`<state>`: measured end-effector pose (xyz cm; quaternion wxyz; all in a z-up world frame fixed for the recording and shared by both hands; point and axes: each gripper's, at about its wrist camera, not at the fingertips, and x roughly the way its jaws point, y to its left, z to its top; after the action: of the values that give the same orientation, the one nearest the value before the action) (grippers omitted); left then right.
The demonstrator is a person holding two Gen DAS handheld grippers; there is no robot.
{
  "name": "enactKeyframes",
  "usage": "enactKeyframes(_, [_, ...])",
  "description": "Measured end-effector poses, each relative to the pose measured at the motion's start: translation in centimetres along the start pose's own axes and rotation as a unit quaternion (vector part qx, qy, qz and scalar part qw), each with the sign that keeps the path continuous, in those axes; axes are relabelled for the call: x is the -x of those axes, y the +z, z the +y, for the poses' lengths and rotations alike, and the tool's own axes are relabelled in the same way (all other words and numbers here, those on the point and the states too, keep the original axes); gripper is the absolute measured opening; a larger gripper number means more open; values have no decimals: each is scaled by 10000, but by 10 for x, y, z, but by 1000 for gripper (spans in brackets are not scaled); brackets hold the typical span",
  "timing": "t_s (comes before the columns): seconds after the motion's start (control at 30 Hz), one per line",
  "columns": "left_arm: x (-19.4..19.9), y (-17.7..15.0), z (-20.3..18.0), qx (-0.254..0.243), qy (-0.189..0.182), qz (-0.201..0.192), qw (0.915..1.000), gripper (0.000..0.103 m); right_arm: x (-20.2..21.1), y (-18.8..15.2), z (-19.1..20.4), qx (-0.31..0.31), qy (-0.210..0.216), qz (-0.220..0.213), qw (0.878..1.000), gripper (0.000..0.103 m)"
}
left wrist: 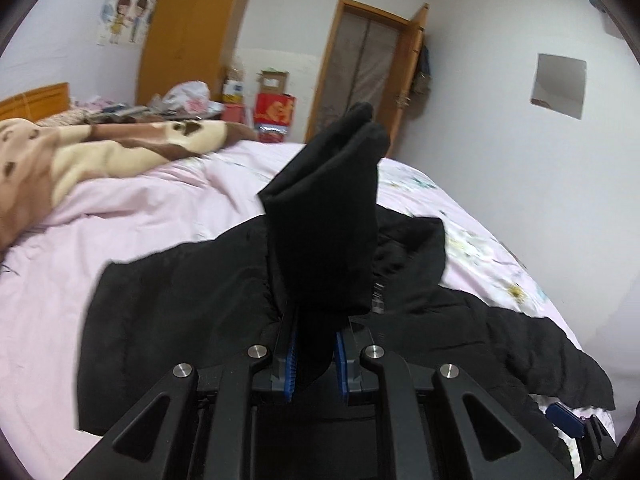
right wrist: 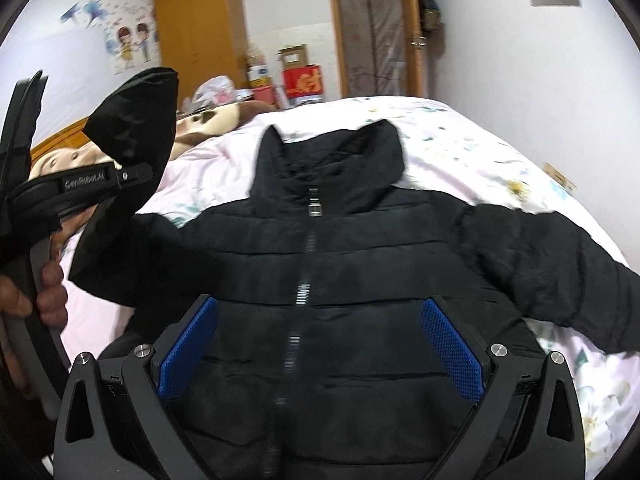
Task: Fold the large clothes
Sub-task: 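Lift the sleeve and fold it across the jacket body with the left tool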
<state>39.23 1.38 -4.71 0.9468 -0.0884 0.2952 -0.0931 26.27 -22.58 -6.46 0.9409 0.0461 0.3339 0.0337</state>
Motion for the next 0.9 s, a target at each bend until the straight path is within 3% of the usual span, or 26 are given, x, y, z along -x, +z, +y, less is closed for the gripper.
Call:
enactKeyframes(0.23, [-33,-25,-59,-261,-490,338,9979,16,0,-7,-46,-320,-331,51,9989,101])
enactKeyframes(0.47, [-68,-50,-104,-377,-689,732,9942,16,-1,-15,-82,-545,-610,133,9966,101])
enactKeyframes(0.6, [-86,-70,-117,-545,-634,905,9924,16,-5,-17,-97,-632,-733,199,9951,101])
enactKeyframes(0.83, [-109,-84,-112,-327,-542,1139,9915,16,-12,-23,-111,-779,-804,347,9931,101])
enactKeyframes(0.9, [-110,-85,-115,-441,-597,1116,9910,23,-16,-23,-112,-763,-804,372,9931,101])
